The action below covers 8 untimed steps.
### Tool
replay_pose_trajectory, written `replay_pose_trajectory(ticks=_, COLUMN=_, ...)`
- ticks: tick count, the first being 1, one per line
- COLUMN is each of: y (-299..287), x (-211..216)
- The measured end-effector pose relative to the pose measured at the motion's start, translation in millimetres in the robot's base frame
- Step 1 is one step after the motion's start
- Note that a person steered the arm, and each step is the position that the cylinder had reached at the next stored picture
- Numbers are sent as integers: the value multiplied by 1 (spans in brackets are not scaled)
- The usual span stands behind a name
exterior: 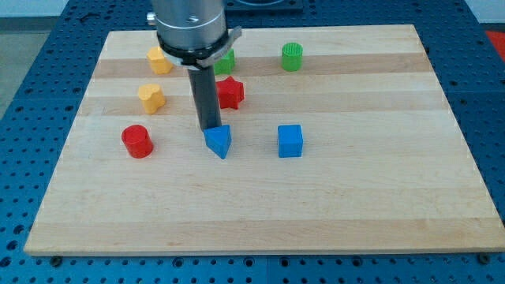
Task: Push the red star to the bottom of the green circle
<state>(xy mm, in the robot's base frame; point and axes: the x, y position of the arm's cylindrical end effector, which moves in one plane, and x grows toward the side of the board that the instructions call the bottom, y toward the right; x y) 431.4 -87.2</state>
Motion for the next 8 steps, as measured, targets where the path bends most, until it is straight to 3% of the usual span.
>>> replay_pose_trajectory(ticks=3, y=-12, x=-65)
replay_pose_trajectory(ticks=8, y=55, x=-68)
